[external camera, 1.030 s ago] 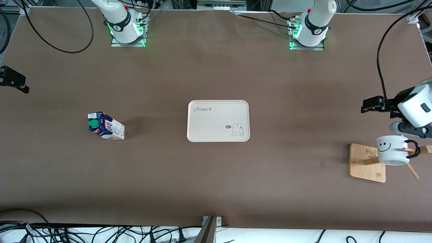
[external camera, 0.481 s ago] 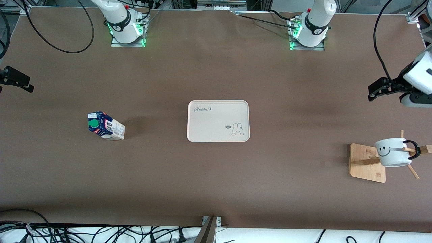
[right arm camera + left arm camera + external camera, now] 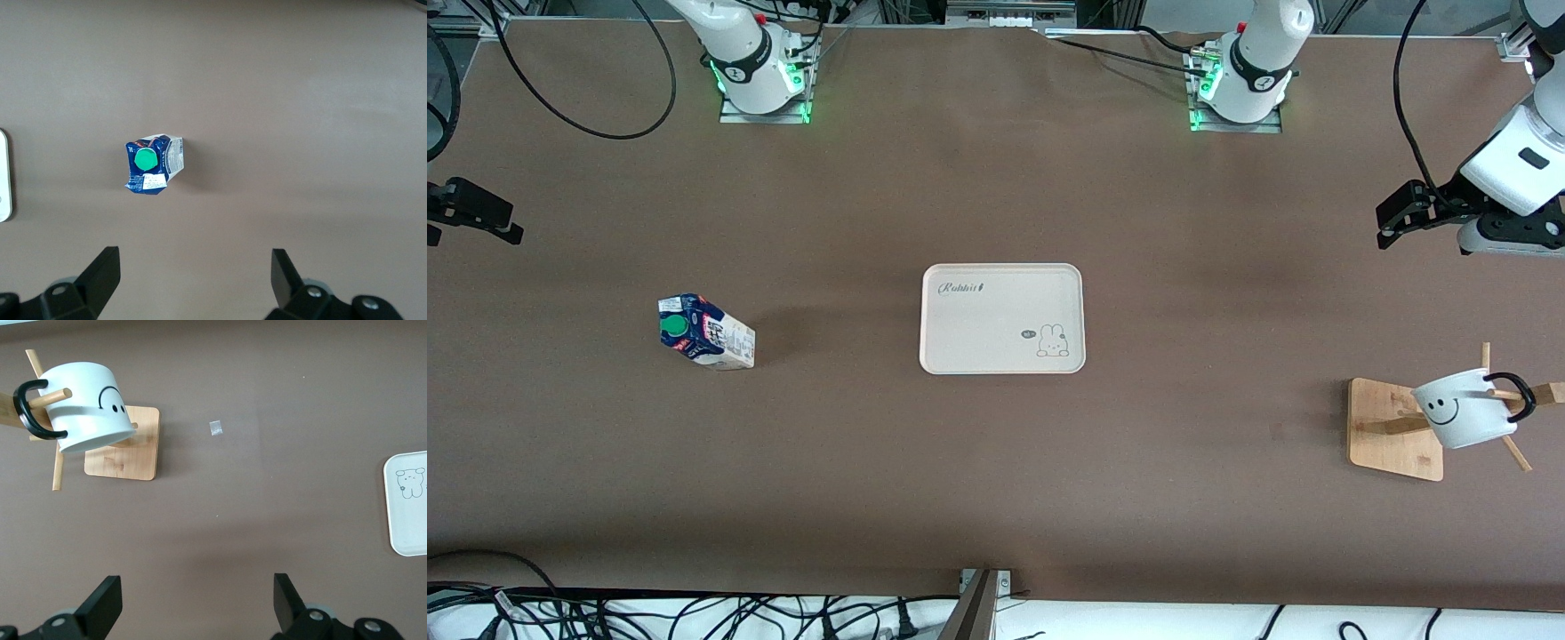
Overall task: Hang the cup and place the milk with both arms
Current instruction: 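Open the left gripper and withdraw it from the hung mug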
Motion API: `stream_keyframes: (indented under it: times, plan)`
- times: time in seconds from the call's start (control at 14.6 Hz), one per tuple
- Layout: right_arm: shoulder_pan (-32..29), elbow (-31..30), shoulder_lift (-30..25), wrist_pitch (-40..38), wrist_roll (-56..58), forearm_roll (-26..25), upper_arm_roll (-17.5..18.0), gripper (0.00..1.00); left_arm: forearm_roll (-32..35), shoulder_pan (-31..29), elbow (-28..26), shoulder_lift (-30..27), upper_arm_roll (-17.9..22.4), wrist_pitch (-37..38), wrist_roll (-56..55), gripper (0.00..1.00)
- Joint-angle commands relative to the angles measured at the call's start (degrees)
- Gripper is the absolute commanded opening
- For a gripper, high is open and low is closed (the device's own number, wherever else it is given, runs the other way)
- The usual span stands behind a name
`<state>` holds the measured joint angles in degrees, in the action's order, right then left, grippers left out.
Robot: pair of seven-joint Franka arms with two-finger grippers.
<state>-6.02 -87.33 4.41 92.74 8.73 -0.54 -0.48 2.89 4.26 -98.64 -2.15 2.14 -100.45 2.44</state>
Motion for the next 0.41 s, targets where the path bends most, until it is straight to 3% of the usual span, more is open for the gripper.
stream_keyframes:
  times: [0.0,0.34]
  plan:
    - [0.2,-0.9,-1.1,-0.4,-0.2,0.9,-0.2,1.00,-1.0,-1.8,-1.2,-1.0,-0.8,-1.0,-0.6,1.00]
    - [0.3,-0.7,-1.1,-0.5,-0.1,0.6,-0.2,1.00,-1.0,-2.0,-1.1,-0.9,-0.9,-0.6,-0.6,1.00]
